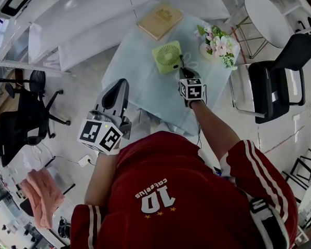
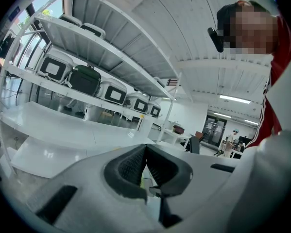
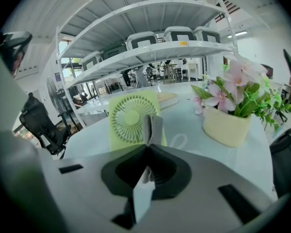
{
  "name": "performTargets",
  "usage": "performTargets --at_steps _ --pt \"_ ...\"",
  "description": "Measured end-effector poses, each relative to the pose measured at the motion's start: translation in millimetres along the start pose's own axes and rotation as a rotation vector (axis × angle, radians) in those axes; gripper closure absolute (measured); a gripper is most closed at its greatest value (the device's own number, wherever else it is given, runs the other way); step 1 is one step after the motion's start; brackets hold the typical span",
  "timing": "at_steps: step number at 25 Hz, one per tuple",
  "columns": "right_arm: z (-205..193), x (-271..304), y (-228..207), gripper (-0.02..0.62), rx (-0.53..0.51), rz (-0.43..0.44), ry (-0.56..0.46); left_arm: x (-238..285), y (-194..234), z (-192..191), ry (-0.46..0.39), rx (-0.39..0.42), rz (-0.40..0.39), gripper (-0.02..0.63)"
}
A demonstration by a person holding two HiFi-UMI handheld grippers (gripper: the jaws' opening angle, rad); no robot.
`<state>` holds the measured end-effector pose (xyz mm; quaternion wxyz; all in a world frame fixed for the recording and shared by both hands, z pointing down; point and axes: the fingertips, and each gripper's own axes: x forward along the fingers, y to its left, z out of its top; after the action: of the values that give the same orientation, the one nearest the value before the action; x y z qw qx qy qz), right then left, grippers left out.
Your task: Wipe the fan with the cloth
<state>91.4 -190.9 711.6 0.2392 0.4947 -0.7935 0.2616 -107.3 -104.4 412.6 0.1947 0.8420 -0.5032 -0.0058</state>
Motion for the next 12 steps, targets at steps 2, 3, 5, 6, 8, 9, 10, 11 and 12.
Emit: performTargets --at_steps 2,3,5,6,8,9,10,11,12 --pt "-0.3 0.1 2.2 0.583 -0.002 0.002 0.000 -1.6 0.8 0.1 -0.001 0.001 0.001 0.603" --pt "-0.5 0.1 3.5 0.583 -0.003 0.003 0.000 -2.6 1.3 0.2 -0.001 0.000 0.002 0.603" --pt "-1.4 0.3 5.6 0.583 -0.004 0.005 0.002 -3.9 1.9 0.7 0.000 -0.001 0.005 0.603" --pt "-1.8 0.5 6.1 0.583 -0.004 0.006 0.003 -4.1 2.1 0.9 0.000 -0.002 0.006 0.603" --pt "-2.2 1.0 6.8 0.583 -0.006 0.007 0.004 -4.4 2.4 1.3 0.001 -0.003 0.008 0.603" --pt "-2.3 1.3 7.3 0.583 -0.006 0.007 0.004 -4.6 2.5 1.8 0.001 -0.004 0.010 0.603" --pt "-2.6 1.7 7.8 0.583 -0.007 0.007 0.004 -4.9 3.0 2.0 0.001 -0.006 0.011 0.603" --pt "-2.9 2.0 8.6 0.583 -0.007 0.007 0.005 -5.3 4.0 1.6 0.000 -0.006 0.010 0.603" --pt "-3.1 2.3 9.5 0.583 -0.007 0.007 0.005 -5.8 5.2 0.9 -0.003 -0.005 0.008 0.603"
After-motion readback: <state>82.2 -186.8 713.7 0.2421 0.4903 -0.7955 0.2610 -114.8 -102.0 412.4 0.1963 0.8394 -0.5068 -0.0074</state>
